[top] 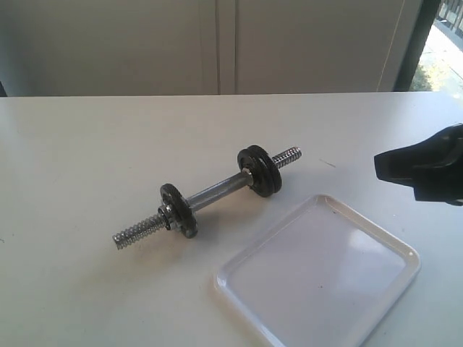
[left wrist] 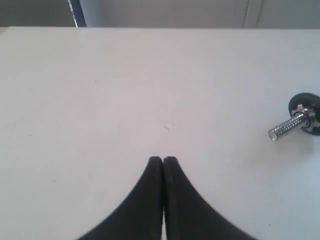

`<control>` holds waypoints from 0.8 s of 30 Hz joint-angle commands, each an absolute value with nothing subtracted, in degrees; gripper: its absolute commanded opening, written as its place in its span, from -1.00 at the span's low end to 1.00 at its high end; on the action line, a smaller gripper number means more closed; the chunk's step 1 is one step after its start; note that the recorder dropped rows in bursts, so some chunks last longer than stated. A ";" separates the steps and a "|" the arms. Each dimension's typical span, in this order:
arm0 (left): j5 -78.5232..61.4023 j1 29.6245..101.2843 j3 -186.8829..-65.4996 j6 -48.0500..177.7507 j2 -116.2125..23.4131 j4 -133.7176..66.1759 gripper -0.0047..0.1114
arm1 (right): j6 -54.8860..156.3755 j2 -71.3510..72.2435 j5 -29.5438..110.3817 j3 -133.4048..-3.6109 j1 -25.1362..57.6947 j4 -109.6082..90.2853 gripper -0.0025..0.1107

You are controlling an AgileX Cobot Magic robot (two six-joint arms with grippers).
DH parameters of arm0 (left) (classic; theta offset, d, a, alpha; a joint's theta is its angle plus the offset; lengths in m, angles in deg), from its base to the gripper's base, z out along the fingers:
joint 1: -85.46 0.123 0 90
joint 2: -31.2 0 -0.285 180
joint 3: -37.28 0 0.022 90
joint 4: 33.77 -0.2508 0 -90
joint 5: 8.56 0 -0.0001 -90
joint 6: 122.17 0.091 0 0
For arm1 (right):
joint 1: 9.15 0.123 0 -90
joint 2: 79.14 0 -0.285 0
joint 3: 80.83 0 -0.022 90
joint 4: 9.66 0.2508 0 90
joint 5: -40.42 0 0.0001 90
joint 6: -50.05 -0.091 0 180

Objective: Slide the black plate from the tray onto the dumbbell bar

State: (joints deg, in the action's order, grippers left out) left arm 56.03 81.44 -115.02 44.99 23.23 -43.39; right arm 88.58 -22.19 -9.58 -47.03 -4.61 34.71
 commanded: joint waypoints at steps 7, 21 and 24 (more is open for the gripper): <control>38.42 81.36 -107.13 44.62 23.41 -46.33 -0.92 | 88.80 -22.61 -9.18 -46.89 -4.49 34.45 -0.96; 12.00 81.36 -92.83 44.50 23.41 -30.06 -0.92 | 88.80 -22.61 -9.18 -46.89 -4.49 34.45 -0.96; 11.70 81.36 -90.53 44.50 23.41 -25.94 -0.92 | 88.80 -22.61 -9.18 -46.89 -4.49 34.45 -0.96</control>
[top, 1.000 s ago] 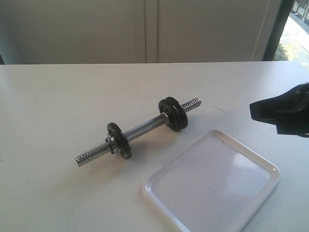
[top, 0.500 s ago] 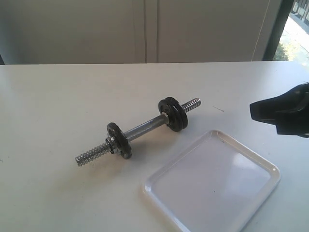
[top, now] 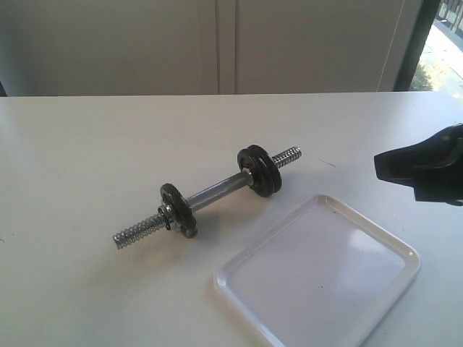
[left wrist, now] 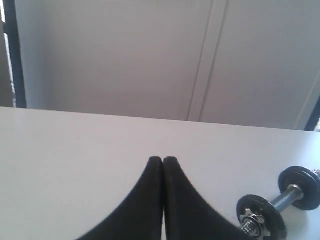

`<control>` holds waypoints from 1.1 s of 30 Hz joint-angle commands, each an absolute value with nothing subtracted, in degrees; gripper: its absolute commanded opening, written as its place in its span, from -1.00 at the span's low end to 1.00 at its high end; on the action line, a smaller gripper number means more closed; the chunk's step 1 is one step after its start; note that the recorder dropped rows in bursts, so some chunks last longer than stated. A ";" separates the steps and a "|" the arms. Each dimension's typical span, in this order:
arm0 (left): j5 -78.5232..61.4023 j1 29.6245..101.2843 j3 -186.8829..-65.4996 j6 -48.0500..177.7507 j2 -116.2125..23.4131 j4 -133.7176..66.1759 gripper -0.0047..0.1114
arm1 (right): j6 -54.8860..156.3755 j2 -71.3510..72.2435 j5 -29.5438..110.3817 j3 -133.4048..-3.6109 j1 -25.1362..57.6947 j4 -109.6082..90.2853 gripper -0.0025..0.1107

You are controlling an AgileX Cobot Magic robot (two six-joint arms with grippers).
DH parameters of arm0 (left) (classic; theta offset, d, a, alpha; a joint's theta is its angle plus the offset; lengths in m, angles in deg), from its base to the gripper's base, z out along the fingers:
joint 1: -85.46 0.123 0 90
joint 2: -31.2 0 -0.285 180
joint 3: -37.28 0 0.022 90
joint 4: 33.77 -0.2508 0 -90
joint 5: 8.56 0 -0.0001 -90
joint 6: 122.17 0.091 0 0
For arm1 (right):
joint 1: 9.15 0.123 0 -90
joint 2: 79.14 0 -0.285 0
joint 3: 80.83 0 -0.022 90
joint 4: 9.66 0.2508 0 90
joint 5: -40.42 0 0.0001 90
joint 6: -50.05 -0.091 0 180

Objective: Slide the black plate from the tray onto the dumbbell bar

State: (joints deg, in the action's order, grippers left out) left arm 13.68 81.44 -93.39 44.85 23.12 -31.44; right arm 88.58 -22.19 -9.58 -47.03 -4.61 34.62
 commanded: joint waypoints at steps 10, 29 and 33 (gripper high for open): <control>8.06 81.36 -87.53 44.50 23.41 -13.45 -0.92 | 88.80 -22.61 -9.18 -46.89 -4.49 34.45 -0.96; -17.03 81.36 -65.50 48.99 23.41 -17.91 -0.92 | 88.80 -22.61 -9.18 -46.89 -4.49 34.45 -0.96; -12.50 81.36 -65.50 53.88 23.41 -20.16 -0.92 | 88.80 -22.61 -9.18 -46.89 -4.49 34.45 -0.96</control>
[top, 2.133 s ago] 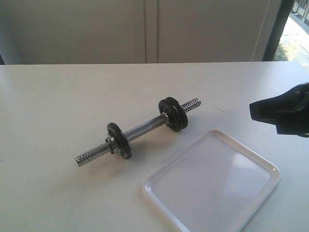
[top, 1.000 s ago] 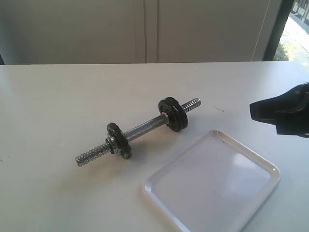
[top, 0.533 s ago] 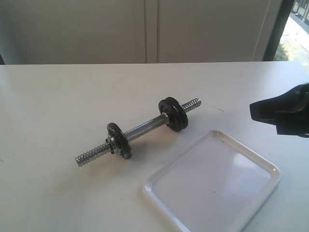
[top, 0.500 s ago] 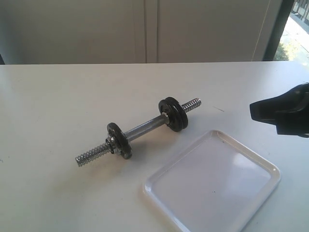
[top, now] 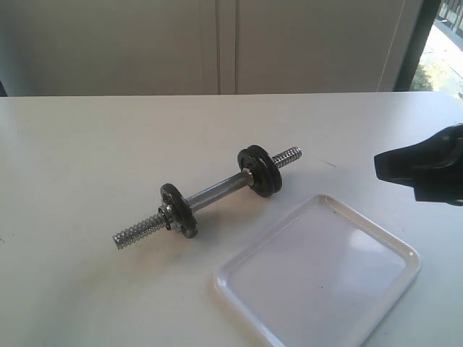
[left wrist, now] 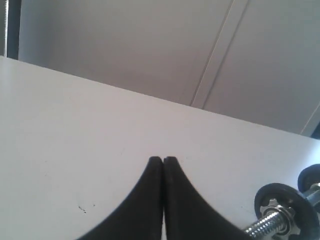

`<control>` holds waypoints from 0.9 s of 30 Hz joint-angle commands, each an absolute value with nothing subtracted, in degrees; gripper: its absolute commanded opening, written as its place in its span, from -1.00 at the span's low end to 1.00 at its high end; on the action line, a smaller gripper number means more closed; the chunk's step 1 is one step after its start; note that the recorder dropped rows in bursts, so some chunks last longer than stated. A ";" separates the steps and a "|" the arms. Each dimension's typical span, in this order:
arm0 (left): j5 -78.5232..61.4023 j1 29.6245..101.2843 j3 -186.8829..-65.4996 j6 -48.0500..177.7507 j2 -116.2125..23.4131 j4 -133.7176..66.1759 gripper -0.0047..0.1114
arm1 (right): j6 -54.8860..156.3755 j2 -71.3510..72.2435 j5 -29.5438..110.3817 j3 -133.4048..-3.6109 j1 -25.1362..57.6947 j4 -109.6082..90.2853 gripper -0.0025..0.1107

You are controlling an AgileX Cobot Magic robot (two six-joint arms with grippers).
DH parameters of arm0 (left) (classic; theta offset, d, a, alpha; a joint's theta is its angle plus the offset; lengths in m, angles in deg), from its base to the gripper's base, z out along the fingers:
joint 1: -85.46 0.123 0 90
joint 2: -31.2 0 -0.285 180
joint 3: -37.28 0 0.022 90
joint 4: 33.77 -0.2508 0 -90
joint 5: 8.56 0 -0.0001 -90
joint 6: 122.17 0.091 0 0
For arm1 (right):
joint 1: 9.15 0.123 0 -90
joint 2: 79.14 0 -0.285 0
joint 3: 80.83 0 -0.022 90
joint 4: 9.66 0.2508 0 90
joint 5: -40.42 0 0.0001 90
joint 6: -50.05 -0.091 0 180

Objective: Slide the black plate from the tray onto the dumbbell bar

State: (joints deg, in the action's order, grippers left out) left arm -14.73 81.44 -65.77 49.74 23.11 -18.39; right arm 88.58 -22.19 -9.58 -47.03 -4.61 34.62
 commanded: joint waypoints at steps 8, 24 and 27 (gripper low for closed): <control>-0.02 81.36 -65.50 59.86 23.41 -20.96 -0.92 | 88.80 -22.61 -9.18 -46.89 -4.49 34.45 -0.96; 3.99 81.36 -65.50 56.25 23.41 -27.45 -0.92 | 88.80 -22.61 -9.18 -46.89 -4.49 34.45 -0.96; 3.95 81.36 -65.50 51.09 23.41 -30.89 -0.92 | 88.80 -22.61 -9.18 -46.89 -4.49 34.45 -0.96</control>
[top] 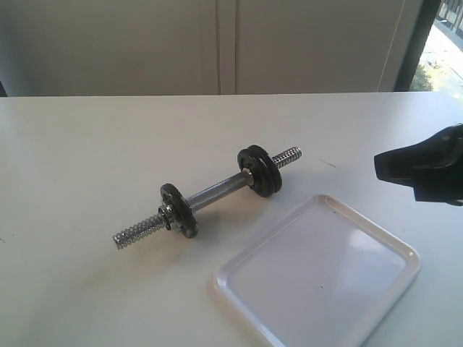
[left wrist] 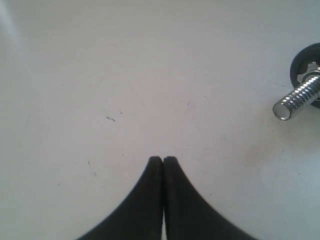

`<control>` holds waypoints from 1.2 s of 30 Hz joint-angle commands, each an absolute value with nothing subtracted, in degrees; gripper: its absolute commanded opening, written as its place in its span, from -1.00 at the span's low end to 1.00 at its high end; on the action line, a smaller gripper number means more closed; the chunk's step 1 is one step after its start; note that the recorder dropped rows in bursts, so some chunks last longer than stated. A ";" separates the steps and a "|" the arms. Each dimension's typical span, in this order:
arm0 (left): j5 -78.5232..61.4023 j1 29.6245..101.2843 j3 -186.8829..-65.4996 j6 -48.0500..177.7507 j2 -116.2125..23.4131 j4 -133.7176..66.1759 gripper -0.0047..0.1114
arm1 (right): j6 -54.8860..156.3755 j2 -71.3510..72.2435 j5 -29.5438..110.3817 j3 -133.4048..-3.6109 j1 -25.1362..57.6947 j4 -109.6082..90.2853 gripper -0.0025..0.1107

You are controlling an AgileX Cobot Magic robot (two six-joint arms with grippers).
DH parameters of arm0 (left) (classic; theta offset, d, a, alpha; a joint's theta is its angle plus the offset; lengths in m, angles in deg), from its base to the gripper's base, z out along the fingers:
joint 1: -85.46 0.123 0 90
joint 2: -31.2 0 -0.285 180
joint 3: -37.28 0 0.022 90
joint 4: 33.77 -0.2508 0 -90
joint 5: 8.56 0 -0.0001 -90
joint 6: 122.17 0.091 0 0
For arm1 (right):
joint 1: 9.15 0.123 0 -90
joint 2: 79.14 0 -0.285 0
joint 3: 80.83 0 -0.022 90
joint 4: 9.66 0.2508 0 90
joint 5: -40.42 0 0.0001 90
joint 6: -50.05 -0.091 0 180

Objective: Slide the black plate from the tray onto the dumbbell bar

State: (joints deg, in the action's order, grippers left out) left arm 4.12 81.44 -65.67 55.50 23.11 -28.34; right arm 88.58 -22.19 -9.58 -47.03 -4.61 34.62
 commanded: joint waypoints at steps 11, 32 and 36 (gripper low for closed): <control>3.62 81.36 -65.50 51.73 23.41 -30.66 -0.92 | 88.80 -22.61 -9.18 -46.89 -4.49 34.45 -0.96; 3.39 81.36 -65.50 58.25 23.41 -30.66 -0.92 | 88.80 -22.61 -9.18 -46.89 -4.49 34.45 -0.96; 3.39 81.36 -65.50 58.25 23.41 -30.66 -0.92 | 88.80 -22.61 -9.18 -46.89 -4.49 34.45 -0.96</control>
